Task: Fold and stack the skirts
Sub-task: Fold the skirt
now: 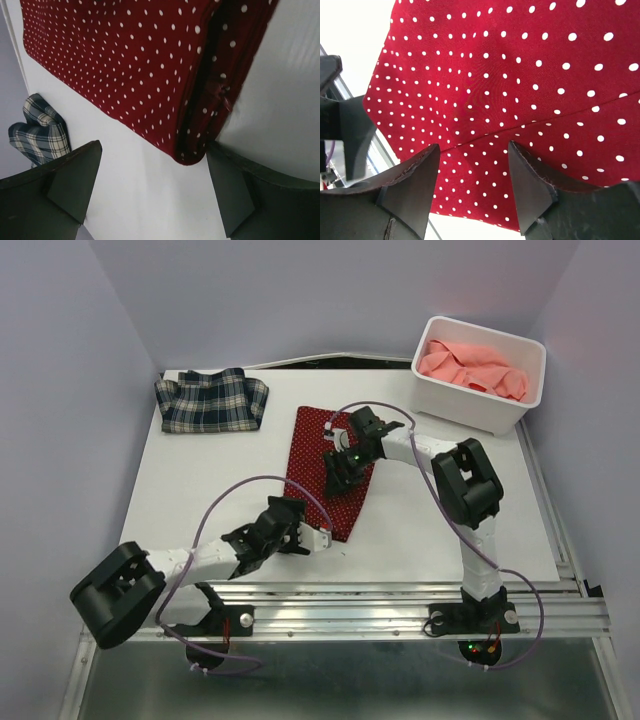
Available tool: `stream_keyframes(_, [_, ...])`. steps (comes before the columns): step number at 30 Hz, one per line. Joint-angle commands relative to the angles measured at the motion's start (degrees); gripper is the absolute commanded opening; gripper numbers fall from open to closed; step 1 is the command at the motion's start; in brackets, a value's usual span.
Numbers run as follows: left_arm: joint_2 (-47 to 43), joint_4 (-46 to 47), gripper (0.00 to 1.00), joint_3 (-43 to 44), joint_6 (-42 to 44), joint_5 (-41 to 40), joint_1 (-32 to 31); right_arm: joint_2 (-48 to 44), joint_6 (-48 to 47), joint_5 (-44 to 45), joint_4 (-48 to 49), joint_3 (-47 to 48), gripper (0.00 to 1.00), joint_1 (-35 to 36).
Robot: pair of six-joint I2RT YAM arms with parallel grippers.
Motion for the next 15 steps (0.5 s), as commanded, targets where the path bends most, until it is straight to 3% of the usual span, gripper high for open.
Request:
stream_keyframes(1, [7.14, 3.83, 0.98, 0.45, -2.64, -0.39, -1.95, 3.05, -3.1, 5.1, 2.59, -2.6, 0.63, 0.22])
stream_keyframes(3, [9.25, 5.41, 0.99, 1.51, -2.9, -0.12, -2.83, 3.49, -3.54, 5.63, 2.59, -3.21, 0.63, 0.22])
stream_keyframes(5, [10.05, 5.86, 0.92, 2.12, -3.26, 0.05, -3.88, 3.93, -3.8, 5.72, 2.33, -3.3, 0.63, 0.22])
stream_keyframes(7, [10.14, 6.38, 0.99, 2.65, -3.52, 0.23, -4.5, 4.11, -3.72, 5.64, 2.15, -3.3, 0.63, 0.22])
stream_keyframes(15, [9.88, 5.42, 0.95, 3.62, -4.66, 0.31, -6.44, 5.51, -4.15, 4.76, 1.36, -2.86, 0.62, 0.22])
